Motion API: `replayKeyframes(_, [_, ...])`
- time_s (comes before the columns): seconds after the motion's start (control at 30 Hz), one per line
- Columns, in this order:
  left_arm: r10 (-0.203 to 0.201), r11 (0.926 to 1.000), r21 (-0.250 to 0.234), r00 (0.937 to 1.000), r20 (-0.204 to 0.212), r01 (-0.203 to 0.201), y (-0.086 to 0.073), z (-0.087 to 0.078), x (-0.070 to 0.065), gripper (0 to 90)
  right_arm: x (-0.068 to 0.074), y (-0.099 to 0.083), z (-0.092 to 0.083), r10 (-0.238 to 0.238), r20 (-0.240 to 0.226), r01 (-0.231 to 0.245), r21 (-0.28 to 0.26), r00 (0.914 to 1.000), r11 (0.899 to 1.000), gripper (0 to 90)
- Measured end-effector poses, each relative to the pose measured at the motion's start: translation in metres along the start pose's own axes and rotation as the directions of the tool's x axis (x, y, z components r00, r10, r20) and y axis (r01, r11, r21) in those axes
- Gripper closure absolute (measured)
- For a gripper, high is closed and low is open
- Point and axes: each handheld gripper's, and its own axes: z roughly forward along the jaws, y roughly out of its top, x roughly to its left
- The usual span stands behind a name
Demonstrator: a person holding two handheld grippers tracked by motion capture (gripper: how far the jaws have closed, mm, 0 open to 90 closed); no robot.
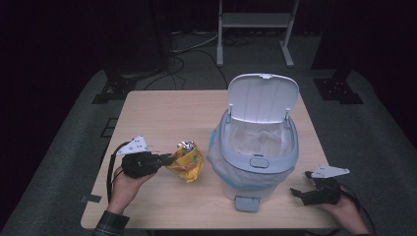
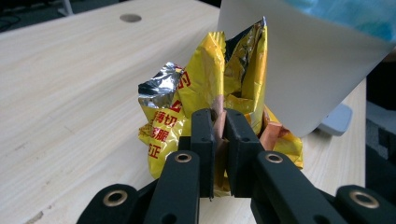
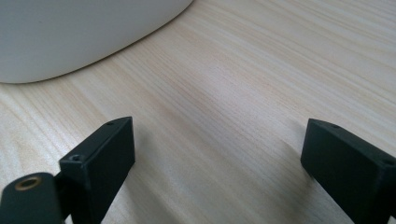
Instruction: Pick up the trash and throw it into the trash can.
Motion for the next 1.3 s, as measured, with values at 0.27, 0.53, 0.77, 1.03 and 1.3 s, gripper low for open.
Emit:
replayKeyframes(0.27, [0.002, 0.9983, -0.057, 0.9998, 0.021, -0.001, 0.01, -0.015, 0.002, 83.4, 0.0, 0.0, 0.0, 0.0, 0.0, 0.0, 0.0, 1.0, 1.0, 8.8])
replayKeyframes(0.53, [0.009, 0.9937, -0.112, 0.999, 0.044, -0.004, 0.024, -0.028, 0.001, 83.4, 0.0, 0.0, 0.0, 0.0, 0.0, 0.0, 0.0, 1.0, 1.0, 8.8])
replayKeyframes(0.77, [0.029, 0.9867, -0.162, 0.9966, 0.078, -0.016, 0.039, -0.039, -0.001, 83.4, 0.0, 0.0, 0.0, 0.0, 0.0, 0.0, 0.0, 1.0, 1.0, 8.8])
replayKeyframes(1.03, [0.051, 0.9796, -0.199, 0.9926, 0.11, -0.029, 0.055, -0.046, -0.003, 83.4, 0.0, 0.0, 0.0, 0.0, 0.0, 0.0, 0.0, 1.0, 1.0, 8.8])
replayKeyframes(1.3, [0.075, 0.9736, -0.224, 0.9875, 0.139, -0.042, 0.069, -0.05, -0.003, 83.4, 0.0, 0.0, 0.0, 0.0, 0.0, 0.0, 0.0, 1.0, 1.0, 8.8])
